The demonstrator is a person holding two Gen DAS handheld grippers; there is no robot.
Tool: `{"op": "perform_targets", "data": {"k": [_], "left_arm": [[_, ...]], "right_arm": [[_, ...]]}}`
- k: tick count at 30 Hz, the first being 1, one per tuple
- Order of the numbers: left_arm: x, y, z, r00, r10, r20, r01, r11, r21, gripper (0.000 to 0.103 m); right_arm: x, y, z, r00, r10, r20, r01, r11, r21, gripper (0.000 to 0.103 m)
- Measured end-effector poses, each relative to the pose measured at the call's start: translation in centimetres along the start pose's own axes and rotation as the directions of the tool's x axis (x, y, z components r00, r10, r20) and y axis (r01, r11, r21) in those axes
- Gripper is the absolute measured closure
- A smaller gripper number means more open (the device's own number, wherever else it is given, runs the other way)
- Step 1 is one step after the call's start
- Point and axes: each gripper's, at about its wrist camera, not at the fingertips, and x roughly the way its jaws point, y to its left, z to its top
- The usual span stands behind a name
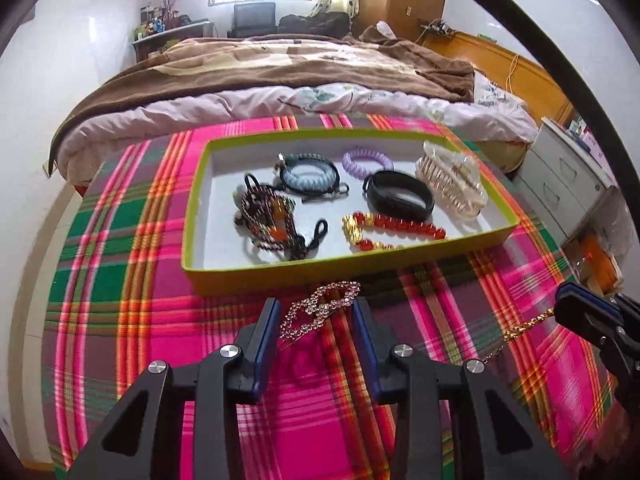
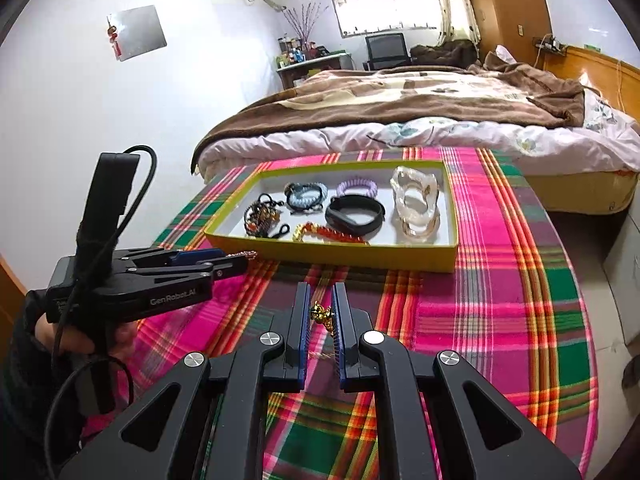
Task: Organize jewelry
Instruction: 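Carry gold chain into tray with right tool while left tool carries pink clip there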
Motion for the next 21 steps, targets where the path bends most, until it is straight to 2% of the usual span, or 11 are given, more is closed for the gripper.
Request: {"op": "perform_targets", "data": {"k": [11,21], "left_arm": [[-2.9,0.5,3.3,0.998,-0.011,0.061,0.011,1.000,0.001,0.066],[-1.1,0.9,7.3,0.997,-0.018,0.076,0.019,1.000,-0.007,0.066]], "right_arm": [[-0.9,0.8,4.6,0.998,0.017,0.067,-0.014,0.999,-0.035,0.093],[1.7,0.6,9.2,0.996,0.006,0.090,0.000,0.998,-0.065,0.093]]}}
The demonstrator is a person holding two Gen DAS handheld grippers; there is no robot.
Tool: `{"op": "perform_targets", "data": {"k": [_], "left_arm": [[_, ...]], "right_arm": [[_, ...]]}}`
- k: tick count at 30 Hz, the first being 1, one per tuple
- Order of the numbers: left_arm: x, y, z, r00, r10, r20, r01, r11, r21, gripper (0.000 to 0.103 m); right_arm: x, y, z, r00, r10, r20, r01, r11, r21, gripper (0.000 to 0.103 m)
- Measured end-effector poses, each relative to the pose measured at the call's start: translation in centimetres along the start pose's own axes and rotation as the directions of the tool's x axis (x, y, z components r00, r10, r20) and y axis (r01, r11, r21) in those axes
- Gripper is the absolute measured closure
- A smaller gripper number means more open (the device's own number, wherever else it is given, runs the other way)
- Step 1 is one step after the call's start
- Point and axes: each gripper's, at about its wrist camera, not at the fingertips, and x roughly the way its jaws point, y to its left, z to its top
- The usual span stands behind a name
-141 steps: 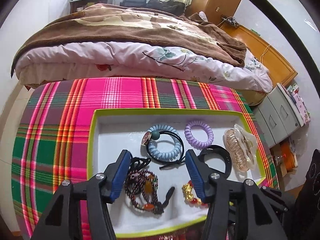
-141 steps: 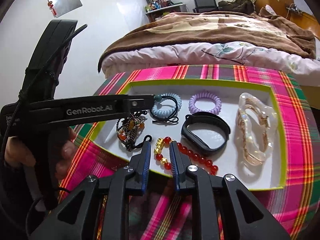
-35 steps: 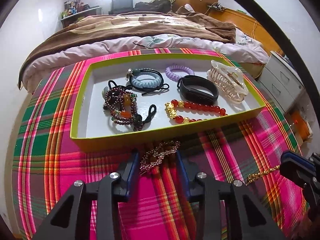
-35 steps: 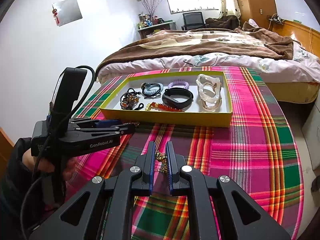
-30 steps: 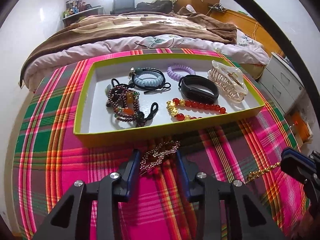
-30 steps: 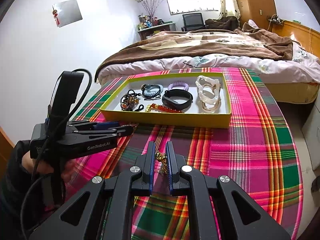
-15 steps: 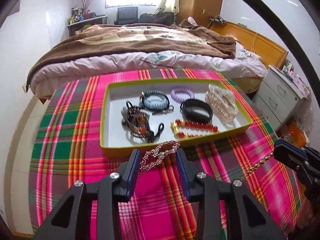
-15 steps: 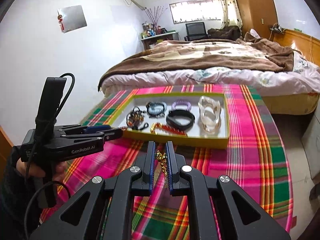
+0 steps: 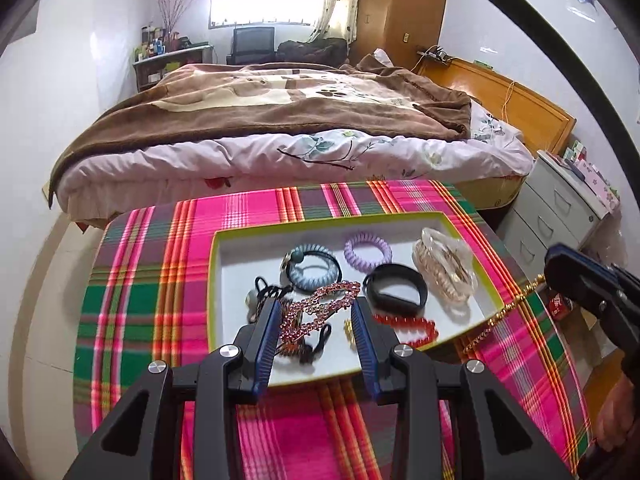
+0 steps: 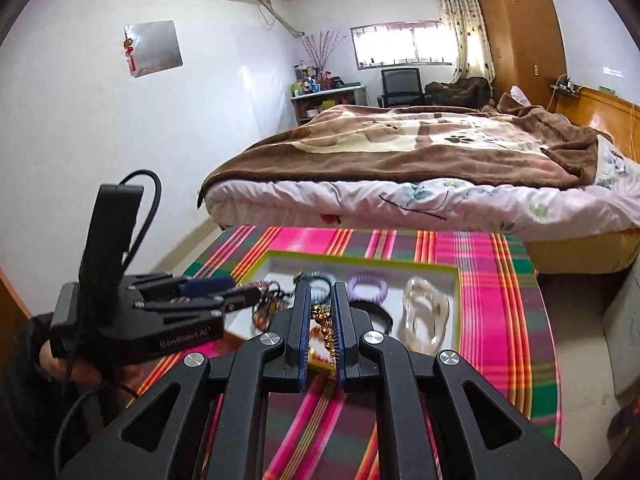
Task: Organize jewelry
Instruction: 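Carry gold chain into tray with right tool while left tool carries pink clip there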
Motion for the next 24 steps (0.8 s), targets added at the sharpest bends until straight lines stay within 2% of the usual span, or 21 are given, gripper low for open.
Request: {"op": "perform_targets", "data": {"k": [7,14,24], "left_arm": [[3.5,0.1,0.5,0.999,-0.003,-0.043,0.002,1.000,-0.017,0.066],[6.0,0.3,-0.1,0.996,-0.006,-0.087,0.004,1.000,-0.023,0.066],[7.6,-0.4,-0.5,0.994,0.004,-0.111,-0.005,1.000,-0.010,0.066]], "right_arm": [[3.4,-1.3,1.1,0.999,-0.021,-0.035,0.022,1.000,0.012,0.093],[4.4,-2.7,-0.4,0.997,-0.029,-0.076,0.032,0.999,0.036,0.093],[6.2,-3.6,-2.8,0.985,-0.055,-0.165,0.059,0.998,0.017,0.093]]}}
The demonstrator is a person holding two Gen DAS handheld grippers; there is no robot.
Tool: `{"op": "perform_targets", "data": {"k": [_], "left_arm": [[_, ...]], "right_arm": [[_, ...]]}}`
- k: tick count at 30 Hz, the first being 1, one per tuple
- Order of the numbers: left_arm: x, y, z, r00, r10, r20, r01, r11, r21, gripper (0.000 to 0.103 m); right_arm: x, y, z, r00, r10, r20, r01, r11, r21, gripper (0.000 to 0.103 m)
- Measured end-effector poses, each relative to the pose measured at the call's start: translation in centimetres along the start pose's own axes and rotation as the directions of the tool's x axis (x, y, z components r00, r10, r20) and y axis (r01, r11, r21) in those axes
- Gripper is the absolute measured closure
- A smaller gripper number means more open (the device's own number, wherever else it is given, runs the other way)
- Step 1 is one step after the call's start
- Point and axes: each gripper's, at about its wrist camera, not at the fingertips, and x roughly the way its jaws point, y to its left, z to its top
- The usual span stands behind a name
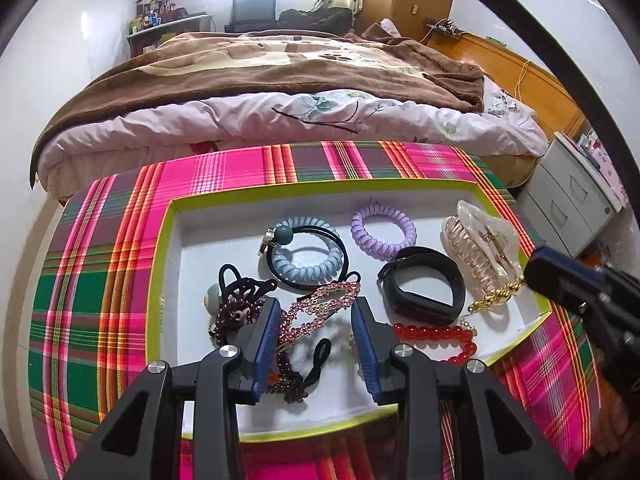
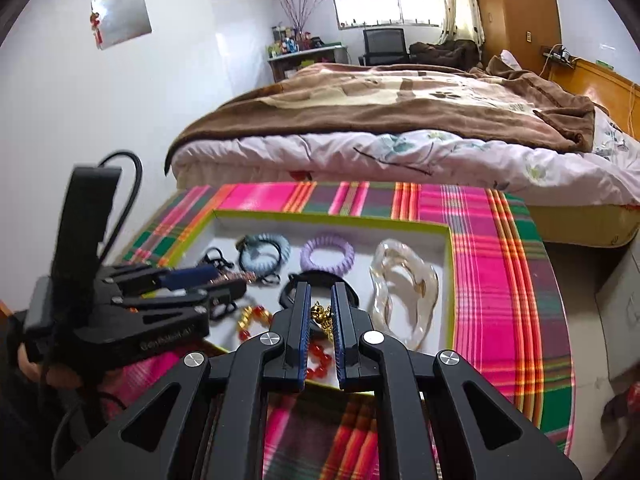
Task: Organize jewelry
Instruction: 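Carry gold chain into tray with right tool while left tool carries pink clip there, then open both tools in the tray and withdraw them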
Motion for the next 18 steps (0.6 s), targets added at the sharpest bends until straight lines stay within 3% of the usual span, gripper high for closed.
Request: {"op": "perform_targets", "data": {"k": [11,18], "left_arm": [[0.7,-0.5,-0.2,1.000,0.007,-0.015,-0.007,1.000,0.016,0.064],[0.5,-0.5,-0.3,1.000,0.014,-0.012,-0.014,1.000,0.015,0.052]], "right_arm": [[1.4,0.2,-1.5,0.998,-0.050,-0.046,0.048,0.998,-0.038,0.092],[1.5,-0.2,-1.8,0.996,-0.062,-0.057,0.061,0.998,-0.022,0.092]]}}
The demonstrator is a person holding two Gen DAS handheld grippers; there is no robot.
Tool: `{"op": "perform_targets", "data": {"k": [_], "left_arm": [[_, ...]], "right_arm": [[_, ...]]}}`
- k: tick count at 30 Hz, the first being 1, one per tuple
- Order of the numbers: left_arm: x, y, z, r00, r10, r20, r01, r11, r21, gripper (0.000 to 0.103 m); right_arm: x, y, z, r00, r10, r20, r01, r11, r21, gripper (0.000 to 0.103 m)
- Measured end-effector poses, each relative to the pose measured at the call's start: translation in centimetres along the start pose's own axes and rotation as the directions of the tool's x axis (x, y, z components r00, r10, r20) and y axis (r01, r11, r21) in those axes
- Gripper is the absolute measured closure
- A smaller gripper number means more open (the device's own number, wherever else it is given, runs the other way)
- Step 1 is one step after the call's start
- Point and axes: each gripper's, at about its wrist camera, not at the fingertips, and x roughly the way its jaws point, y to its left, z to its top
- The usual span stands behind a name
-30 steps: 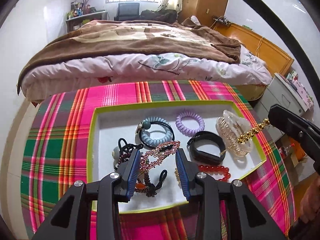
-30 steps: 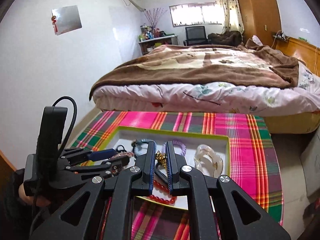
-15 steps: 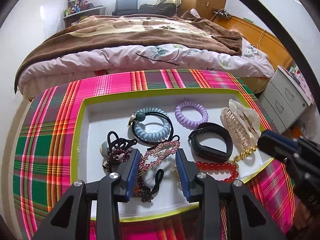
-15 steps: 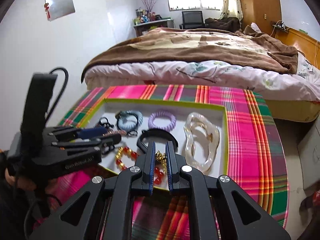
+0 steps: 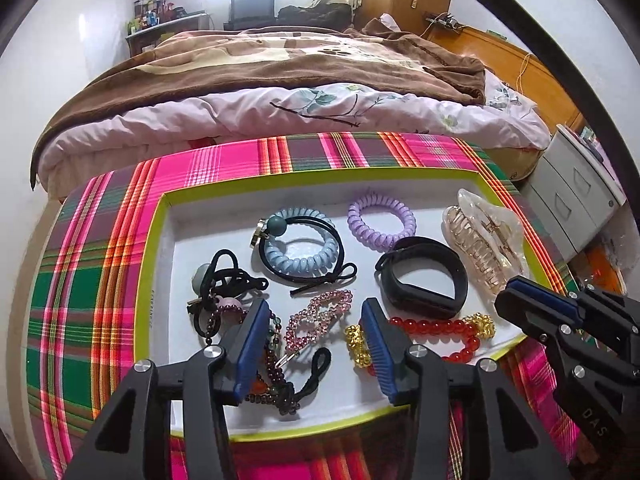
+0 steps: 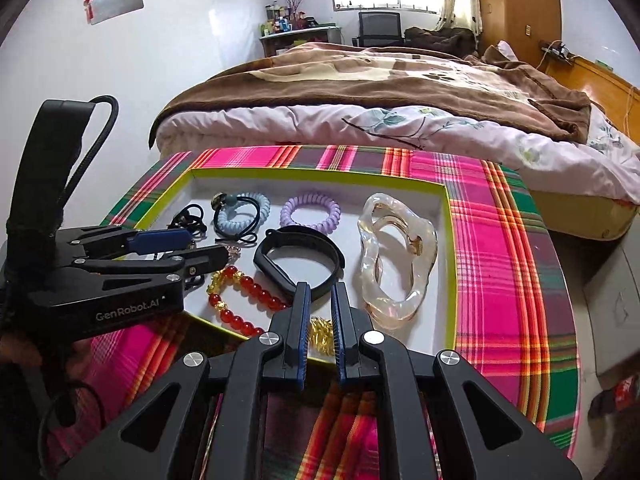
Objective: Organize jewelry
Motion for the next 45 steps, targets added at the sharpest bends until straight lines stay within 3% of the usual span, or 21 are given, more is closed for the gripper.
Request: {"op": "perform_targets", "data": {"k": [7,16,21,27,34,37,45], "left_arm": [[-0.8,-0.1,-0.3,1.000,0.005,0.006,-0.005,1.000,-0.006,0.042],[-2.5,-0.2,-0.7,0.999,0.023,0.027,-0.023,1.000,-0.013,0.040],[-3.4,-0.2,-1.0,0.999,0.036,0.037,-0.035,0.999,-0.019,0.038],[-4.8,-0.3,-1.5,0.996,0.071,0.055,-0.069,0.997,-0.030,0.036],[-6.4,-0.2,-2.5,0.991,0.114,0.067,-0.110,0.992,-0.057,0.036],[-7.2,-0.3,-3.1,0.987,0.139,0.077,-0.135,0.989,-0.060,0.036],[-9.5,-0.8,-5.6,0.974,0.197,0.108,-0.189,0.979,-0.076,0.036]], "right_arm": [[-0.4,-0.2,0.0,1.000,0.003,0.011,-0.004,1.000,0.022,0.088],[-1.3,-0.1,-0.3,1.000,-0.007,0.027,0.006,0.999,0.038,0.086],[-2.0,0.1,-0.4,0.999,-0.014,0.039,0.012,0.999,0.040,0.079],[-2.8,0.4,-0.6,0.998,-0.033,0.051,0.031,0.999,0.044,0.068],[-3.8,0.9,-0.9,0.997,-0.038,0.063,0.034,0.998,0.056,0.065],[-4.2,1.1,-1.3,0.997,-0.042,0.065,0.038,0.997,0.069,0.058],[-5.9,1.7,-2.4,0.995,-0.053,0.081,0.045,0.994,0.101,0.056]]}}
